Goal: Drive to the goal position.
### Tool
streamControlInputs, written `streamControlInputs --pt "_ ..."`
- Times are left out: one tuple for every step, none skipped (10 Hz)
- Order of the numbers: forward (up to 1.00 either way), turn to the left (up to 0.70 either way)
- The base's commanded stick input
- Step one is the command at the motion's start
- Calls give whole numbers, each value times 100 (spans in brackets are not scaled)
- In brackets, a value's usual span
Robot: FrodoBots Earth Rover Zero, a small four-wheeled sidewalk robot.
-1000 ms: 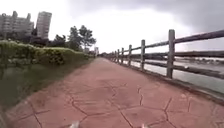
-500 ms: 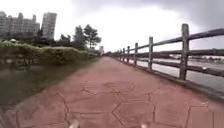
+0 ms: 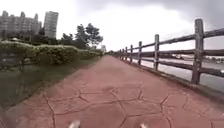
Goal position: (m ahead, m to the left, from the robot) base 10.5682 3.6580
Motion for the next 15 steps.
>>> streamControlInputs --pt "70 0" --pt "70 0" --pt "70 0" --pt "70 0" --pt "70 0" --pt "70 0" --pt "70 9" --pt "70 27" --pt "70 27" --pt "70 21" --pt "70 0" --pt "70 0" --pt "70 0" --pt "70 0" --pt "70 0"
